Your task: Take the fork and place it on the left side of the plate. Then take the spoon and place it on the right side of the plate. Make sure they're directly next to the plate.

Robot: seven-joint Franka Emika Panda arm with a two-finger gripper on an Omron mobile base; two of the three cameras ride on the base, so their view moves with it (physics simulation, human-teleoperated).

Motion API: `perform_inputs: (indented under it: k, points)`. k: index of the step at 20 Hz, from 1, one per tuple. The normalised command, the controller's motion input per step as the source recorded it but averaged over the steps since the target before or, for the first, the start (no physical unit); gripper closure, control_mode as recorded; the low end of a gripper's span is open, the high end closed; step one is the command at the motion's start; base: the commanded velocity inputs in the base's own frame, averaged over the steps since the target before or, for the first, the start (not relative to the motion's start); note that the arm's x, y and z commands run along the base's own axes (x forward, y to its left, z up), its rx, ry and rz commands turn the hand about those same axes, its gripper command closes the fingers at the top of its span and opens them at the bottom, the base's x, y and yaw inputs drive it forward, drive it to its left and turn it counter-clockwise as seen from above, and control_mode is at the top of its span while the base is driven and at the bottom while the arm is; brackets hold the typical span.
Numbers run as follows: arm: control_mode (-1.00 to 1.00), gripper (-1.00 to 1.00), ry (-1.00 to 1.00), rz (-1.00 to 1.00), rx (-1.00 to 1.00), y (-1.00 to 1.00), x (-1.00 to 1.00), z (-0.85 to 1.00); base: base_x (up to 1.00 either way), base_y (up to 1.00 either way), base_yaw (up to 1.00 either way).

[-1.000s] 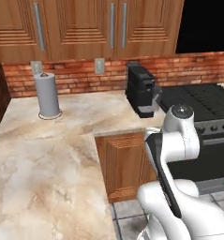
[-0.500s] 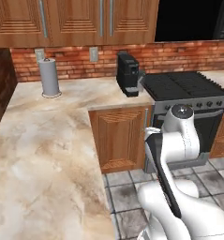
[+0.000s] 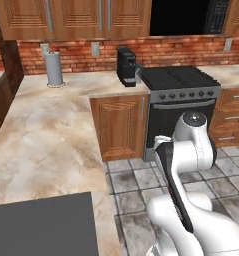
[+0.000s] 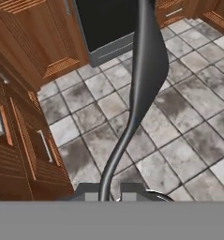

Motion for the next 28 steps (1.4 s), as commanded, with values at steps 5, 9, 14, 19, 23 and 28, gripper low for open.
perform_inputs:
  k: [5, 9, 14, 19, 23, 28]
  points:
    - [1.0, 1.0, 0.0, 0.0, 0.0, 0.0, 0.0, 0.0, -1.0, -0.28, 0.0]
    - [1.0, 1.0, 0.0, 0.0, 0.0, 0.0, 0.0, 0.0, -1.0, -0.28, 0.0]
    - [1.0, 1.0, 0.0, 0.0, 0.0, 0.0, 0.0, 0.0, -1.0, -0.28, 0.0]
    - [1.0, 1.0, 0.0, 0.0, 0.0, 0.0, 0.0, 0.0, -1.0, -0.26, 0.0]
    - [1.0, 1.0, 0.0, 0.0, 0.0, 0.0, 0.0, 0.0, -1.0, -0.24, 0.0]
    - [1.0, 1.0, 0.0, 0.0, 0.0, 0.0, 0.0, 0.0, -1.0, -0.23, 0.0]
